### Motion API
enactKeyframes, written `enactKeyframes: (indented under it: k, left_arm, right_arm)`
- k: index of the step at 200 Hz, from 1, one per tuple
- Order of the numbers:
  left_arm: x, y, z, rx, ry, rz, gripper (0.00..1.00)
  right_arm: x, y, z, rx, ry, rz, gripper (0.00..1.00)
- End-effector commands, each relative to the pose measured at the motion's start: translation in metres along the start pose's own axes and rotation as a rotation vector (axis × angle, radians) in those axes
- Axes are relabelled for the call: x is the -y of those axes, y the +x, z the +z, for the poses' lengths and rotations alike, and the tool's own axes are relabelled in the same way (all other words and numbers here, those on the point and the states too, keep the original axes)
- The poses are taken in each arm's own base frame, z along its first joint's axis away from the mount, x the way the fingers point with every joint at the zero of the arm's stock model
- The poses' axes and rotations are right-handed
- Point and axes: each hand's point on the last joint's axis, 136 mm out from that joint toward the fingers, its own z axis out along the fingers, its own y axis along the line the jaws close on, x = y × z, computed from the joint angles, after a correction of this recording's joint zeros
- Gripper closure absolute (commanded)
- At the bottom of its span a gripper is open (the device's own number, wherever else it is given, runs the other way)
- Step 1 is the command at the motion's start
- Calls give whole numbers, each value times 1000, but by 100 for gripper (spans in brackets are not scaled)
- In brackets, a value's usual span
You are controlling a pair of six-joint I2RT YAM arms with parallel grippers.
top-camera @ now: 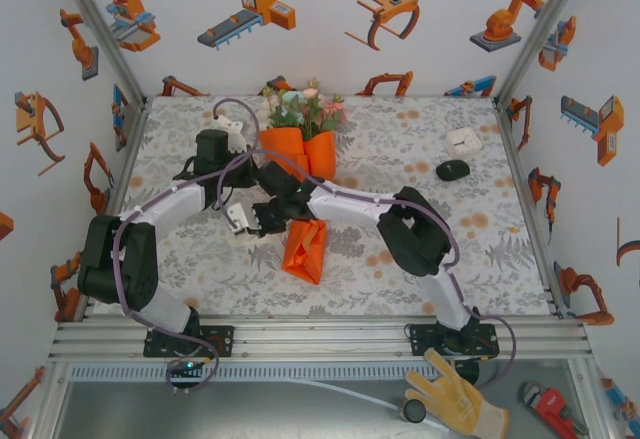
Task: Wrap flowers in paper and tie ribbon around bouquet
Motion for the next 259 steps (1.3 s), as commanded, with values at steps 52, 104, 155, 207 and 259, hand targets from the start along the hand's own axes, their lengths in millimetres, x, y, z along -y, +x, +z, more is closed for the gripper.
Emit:
enactKeyframes:
  k: [52, 104, 155, 207, 259]
  left_arm:
    - [8, -8, -11, 17, 20, 36, 100]
    - [11, -9, -18, 23, 24, 54, 100]
    - [16, -11, -18, 27, 46, 62, 100]
    - [18, -13, -20, 31, 52, 73, 100]
    - [17, -12, -21, 28, 46, 75, 100]
  right_arm:
    - [-20, -8, -71, -66, 111, 45, 100]
    - [-24, 26, -93, -155, 208, 125, 100]
    - [-6, 60, -123, -215, 372, 179, 100]
    - [9, 51, -136, -108, 430, 220, 100]
    - [4, 84, -132, -181, 425, 283, 100]
